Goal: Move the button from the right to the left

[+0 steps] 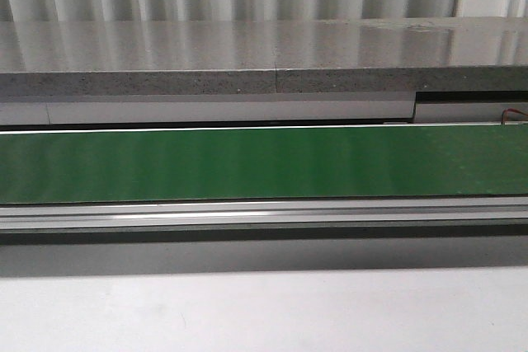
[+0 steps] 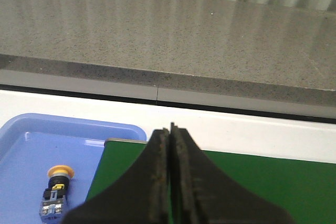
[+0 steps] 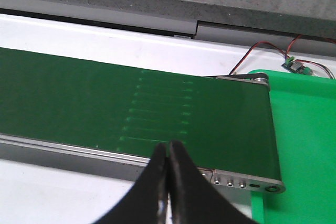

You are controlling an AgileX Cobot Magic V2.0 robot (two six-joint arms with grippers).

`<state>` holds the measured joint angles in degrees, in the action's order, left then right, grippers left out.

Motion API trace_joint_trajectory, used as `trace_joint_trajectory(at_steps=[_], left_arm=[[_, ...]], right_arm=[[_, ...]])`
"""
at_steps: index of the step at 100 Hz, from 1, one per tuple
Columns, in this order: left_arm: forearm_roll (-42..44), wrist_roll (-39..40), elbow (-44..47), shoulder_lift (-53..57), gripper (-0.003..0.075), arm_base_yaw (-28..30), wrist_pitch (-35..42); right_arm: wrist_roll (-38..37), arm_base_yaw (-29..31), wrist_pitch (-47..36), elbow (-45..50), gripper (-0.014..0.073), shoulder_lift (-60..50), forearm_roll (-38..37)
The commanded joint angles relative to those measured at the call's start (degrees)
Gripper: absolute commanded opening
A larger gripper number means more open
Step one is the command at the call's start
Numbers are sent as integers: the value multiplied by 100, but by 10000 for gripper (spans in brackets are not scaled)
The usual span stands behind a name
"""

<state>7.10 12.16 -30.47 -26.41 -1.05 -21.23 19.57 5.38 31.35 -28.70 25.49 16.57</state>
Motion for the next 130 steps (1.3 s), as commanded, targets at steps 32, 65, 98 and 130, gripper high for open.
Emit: trace_joint_trajectory(at_steps=[32,65,98,130], left_arm=[[-38,-2,1558,885,-20,-162,1748],[-10,-2,2825,2576,-20,-166,1783],[-34,-2,3175,2812,-20,-166,1890],[-34,-2,3175,2812,-20,-166,1881]], right_arm=[[57,10,-365,-157,-67,7,8],[57,10,-365,-157,-67,7,8],[57,10,-369,-157,-67,7,8],[57,10,-369,-157,-67,7,8]])
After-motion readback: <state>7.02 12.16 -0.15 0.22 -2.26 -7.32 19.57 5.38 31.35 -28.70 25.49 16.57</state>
